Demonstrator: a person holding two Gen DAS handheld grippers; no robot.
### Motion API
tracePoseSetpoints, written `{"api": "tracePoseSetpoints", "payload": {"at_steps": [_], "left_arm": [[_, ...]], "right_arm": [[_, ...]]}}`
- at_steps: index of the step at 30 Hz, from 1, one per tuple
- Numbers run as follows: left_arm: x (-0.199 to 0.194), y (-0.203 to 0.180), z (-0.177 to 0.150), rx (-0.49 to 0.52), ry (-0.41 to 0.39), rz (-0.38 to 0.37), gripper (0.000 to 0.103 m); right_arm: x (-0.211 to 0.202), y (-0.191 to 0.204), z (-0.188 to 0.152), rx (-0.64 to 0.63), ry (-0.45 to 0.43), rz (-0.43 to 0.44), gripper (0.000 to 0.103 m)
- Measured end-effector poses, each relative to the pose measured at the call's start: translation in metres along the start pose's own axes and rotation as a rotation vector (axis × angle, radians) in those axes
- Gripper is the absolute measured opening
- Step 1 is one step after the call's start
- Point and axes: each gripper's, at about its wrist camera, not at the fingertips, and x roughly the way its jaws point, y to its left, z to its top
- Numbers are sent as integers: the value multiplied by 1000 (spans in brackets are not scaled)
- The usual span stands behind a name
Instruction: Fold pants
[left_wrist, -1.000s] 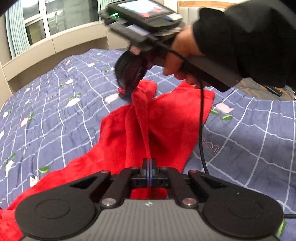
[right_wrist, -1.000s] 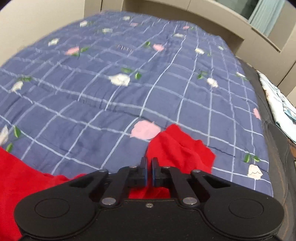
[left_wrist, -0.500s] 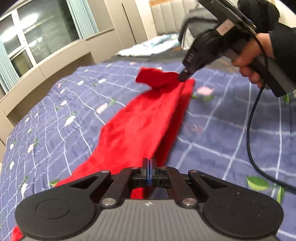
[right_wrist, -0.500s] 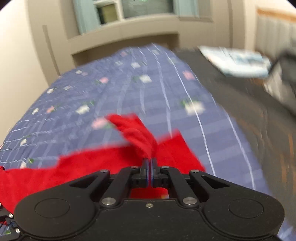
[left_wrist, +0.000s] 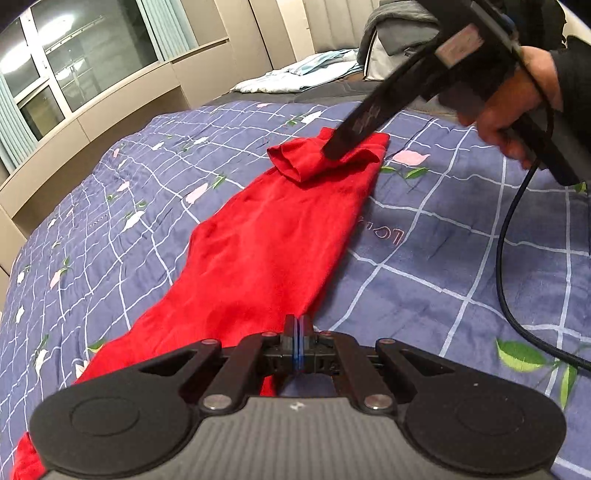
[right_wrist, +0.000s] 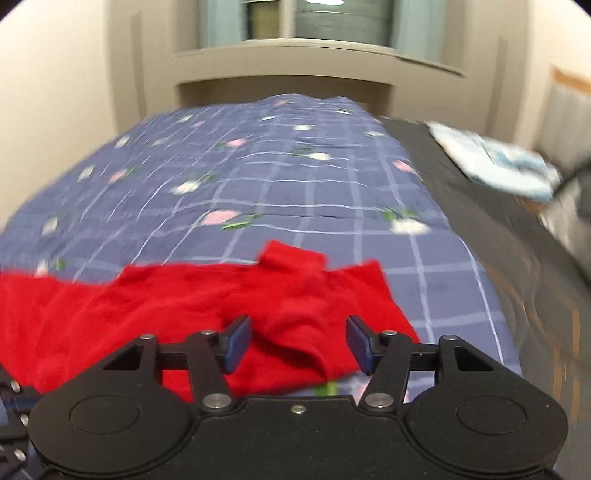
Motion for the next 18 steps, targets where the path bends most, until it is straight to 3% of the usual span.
{"api": "tracePoseSetpoints", "payload": {"at_steps": [5, 7, 8, 9, 11, 15, 18], "left_arm": [[-1, -1, 1, 2, 1, 3, 0], [-2, -2, 1, 4, 0, 4, 0], [-2, -2, 1, 3, -2, 6, 0], [-3, -2, 1, 3, -4, 7, 0], [-4, -1, 1, 1, -7, 10, 0], [-6, -1, 1, 1, -10, 14, 0], [-5, -3, 0, 1, -6, 15, 0]], "right_arm": [[21, 47, -1, -325, -16, -34, 57], [29, 57, -4, -409, -2, -29, 43], [32, 58, -4, -419, 4, -23, 17], [33, 56, -3, -412, -3, -22, 0], [29, 44, 1, -361, -43, -36, 0], [12, -1, 13, -123, -130, -81, 0], [8, -40, 13, 41, -134, -137, 0]]}}
